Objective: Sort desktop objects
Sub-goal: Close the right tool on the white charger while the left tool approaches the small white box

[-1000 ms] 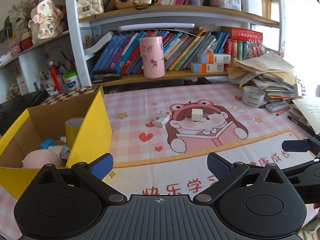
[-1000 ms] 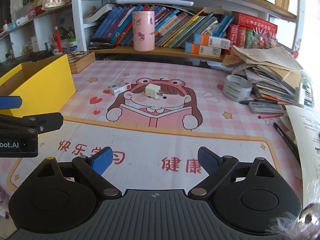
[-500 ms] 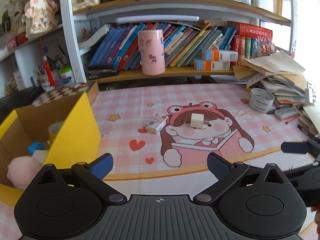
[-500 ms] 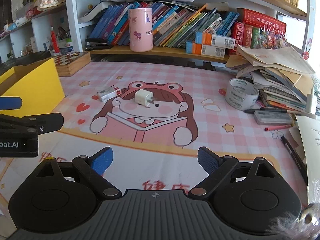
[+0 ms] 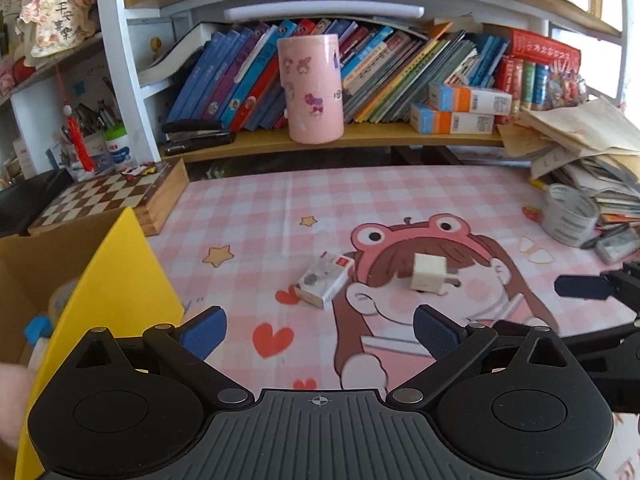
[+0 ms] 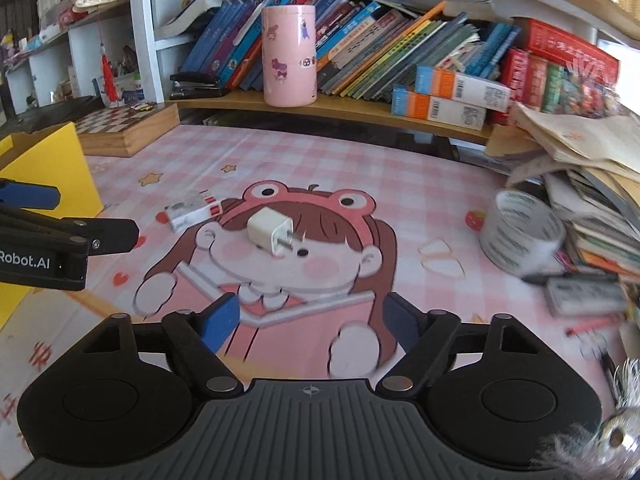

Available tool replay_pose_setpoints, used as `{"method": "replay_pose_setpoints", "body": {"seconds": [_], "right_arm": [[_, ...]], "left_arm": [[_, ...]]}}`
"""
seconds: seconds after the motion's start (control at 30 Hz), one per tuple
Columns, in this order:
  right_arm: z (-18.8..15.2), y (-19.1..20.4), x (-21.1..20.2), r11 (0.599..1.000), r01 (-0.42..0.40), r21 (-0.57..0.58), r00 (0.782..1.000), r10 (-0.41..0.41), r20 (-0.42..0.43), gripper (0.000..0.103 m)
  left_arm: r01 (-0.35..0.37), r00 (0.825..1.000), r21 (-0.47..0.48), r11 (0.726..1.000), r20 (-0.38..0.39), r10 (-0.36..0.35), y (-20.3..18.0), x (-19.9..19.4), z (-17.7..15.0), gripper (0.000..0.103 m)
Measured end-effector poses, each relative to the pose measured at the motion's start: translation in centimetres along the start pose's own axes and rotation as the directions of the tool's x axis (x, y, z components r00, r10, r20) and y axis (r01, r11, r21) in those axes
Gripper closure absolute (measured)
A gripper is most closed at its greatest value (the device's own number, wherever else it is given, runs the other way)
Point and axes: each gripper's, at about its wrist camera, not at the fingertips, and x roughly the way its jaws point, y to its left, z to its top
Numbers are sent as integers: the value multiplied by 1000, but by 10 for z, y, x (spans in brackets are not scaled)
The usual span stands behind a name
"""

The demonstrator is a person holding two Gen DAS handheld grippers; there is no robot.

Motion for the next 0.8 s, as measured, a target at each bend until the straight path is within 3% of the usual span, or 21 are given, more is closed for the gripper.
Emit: {"method": "replay_pose_setpoints", "body": {"seconds": [0.4,0.63,0.8], "right_arm": [[33,5,62,996,-60,-65,998,59,-25,35],[43,11,86,995,-78,-66,996,75,-53,49],[45,9,94,995,-87,-44,995,85,-59,53]], "left_arm": [[-13,998,-1,1000,-59,12,15,53,18,4],[-5,998,6,1000,-63,5,18,61,19,5],[1,998,12,1000,-63,-1,17,65,20,5]]}}
